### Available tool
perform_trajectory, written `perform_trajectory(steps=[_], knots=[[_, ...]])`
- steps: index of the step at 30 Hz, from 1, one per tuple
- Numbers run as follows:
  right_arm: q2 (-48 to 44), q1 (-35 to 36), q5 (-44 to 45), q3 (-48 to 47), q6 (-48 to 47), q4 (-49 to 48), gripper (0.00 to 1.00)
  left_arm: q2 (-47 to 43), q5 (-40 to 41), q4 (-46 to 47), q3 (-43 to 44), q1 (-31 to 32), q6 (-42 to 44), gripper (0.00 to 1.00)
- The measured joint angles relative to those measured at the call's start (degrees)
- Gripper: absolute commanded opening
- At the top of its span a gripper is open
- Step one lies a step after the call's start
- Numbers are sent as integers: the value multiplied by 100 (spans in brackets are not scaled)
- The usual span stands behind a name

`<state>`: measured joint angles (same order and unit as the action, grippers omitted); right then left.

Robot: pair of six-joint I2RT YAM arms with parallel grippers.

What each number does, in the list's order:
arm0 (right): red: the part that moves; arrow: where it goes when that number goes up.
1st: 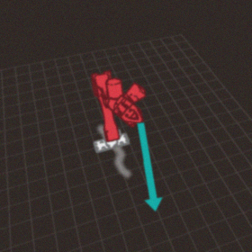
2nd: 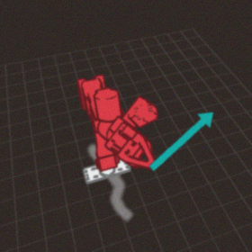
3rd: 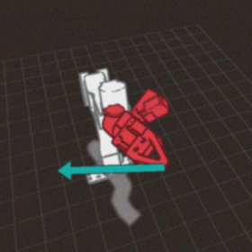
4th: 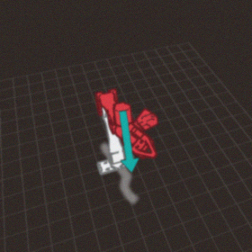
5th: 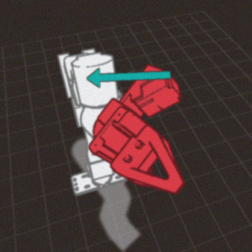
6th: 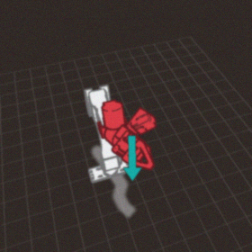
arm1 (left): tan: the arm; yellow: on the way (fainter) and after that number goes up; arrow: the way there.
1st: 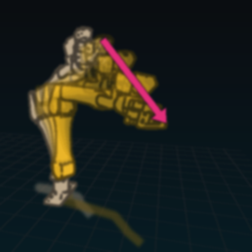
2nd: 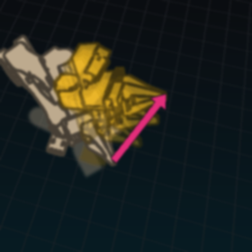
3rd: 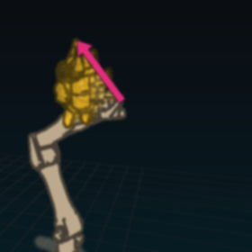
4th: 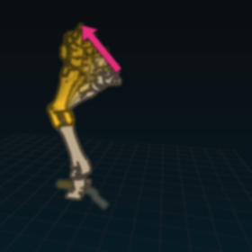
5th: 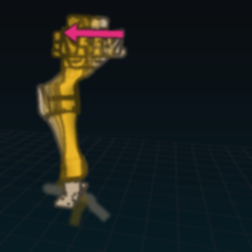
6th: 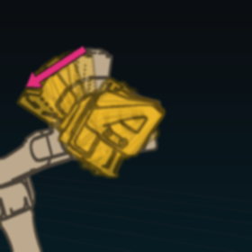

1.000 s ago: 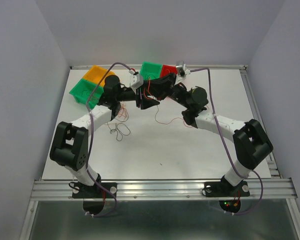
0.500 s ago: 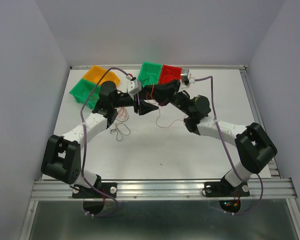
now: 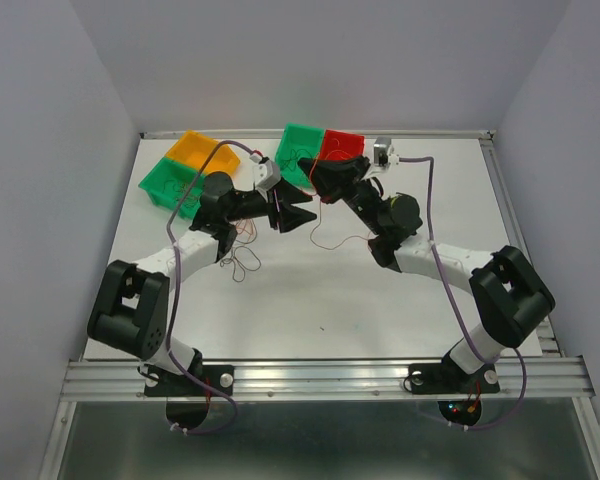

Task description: Untangle the cables

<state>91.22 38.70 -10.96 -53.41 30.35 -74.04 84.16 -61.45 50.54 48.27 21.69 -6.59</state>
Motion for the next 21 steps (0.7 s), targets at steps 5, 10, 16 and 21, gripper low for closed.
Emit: perform_trajectory(steps=[5, 10, 16, 21], knots=[[0, 0, 157, 0, 125, 0, 1, 378, 44, 116, 22, 42, -168, 63], [0, 2, 203, -4, 203, 2, 0, 743, 55, 157, 175, 87, -243, 61], [0, 2, 243, -4, 201, 0, 0, 1104, 72, 11, 374, 275, -186, 50], [-4, 2, 289, -4, 136, 2, 1, 1174, 70, -262, 487, 433, -4, 54]])
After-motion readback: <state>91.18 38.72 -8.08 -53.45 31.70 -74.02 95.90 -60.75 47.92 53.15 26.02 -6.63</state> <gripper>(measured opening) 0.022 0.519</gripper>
